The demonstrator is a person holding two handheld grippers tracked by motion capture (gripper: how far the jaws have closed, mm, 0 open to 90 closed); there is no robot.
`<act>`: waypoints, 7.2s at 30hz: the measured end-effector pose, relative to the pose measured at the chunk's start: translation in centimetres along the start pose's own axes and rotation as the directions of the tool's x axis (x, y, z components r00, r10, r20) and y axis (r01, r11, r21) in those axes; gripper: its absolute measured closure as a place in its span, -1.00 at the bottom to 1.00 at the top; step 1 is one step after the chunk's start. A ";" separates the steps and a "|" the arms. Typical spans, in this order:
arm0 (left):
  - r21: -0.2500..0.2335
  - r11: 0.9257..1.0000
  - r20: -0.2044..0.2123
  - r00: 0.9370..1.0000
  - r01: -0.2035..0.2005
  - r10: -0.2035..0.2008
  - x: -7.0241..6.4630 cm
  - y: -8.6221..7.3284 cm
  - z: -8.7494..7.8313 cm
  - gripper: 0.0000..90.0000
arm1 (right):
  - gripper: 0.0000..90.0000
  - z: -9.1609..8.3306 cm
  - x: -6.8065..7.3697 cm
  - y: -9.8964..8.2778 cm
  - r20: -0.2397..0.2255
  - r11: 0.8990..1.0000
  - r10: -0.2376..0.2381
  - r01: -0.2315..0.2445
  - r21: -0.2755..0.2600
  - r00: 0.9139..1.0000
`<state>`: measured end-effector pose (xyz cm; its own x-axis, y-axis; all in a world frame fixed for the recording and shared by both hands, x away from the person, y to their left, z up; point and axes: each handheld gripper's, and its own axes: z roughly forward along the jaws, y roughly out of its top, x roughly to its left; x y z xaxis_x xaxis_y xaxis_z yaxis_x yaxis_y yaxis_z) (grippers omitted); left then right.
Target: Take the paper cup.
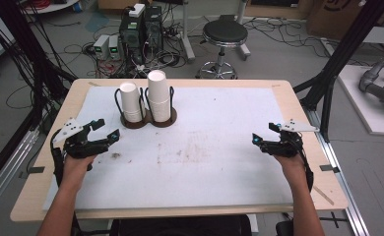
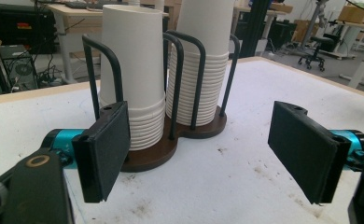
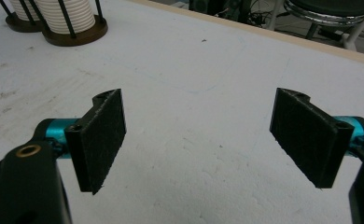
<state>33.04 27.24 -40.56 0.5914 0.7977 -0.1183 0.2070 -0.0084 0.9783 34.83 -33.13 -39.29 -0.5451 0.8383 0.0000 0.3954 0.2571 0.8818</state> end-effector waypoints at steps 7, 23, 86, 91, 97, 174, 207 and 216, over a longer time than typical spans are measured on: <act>0.001 1.000 -0.004 1.000 0.007 -0.007 0.0 -0.1 0.1 -0.53 | -0.58 -0.1 -0.3 -0.1 0.002 1.000 0.010 -0.010 -0.009 1.000; 0.007 1.000 -0.006 1.000 0.002 -0.002 -0.4 -0.3 -0.6 -0.53 | -0.58 0.9 2.6 2.2 -0.083 0.994 -0.065 0.057 -0.091 0.994; 0.001 1.000 -0.019 0.999 0.030 -0.030 0.5 -0.4 -0.9 -0.53 | 1.00 16.2 16.1 12.3 -0.352 0.970 -0.232 0.190 -0.151 0.907; -0.001 0.999 -0.026 0.999 0.035 -0.035 0.6 -0.5 -1.0 -0.53 | 1.00 17.7 17.4 12.6 -0.382 0.969 -0.239 0.195 -0.151 0.893; 0.004 0.999 -0.030 0.999 0.037 -0.037 0.7 -0.6 -1.0 -0.53 | 1.00 19.4 18.7 12.0 -0.411 0.971 -0.237 0.196 -0.139 0.880; 0.050 0.999 -0.009 1.000 -0.019 0.020 6.2 8.7 7.4 -0.51 | 1.00 28.5 27.6 10.1 -0.241 0.999 0.012 -0.001 0.044 0.970; 0.144 0.989 -0.014 0.999 -0.037 0.039 6.0 7.4 11.5 -0.37 | 1.00 28.5 27.6 10.1 -0.243 0.998 0.027 -0.014 0.056 0.970; 0.145 0.987 -0.005 0.997 -0.071 0.073 5.7 7.6 11.4 -0.20 | 1.00 28.5 27.6 10.1 -0.246 0.998 0.033 -0.019 0.060 0.969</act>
<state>46.88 24.85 -35.73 0.6009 0.7980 -0.0458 0.2755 -0.1530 0.9491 44.85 6.26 -43.83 -0.6970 0.7021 0.1456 0.4492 0.2693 0.8519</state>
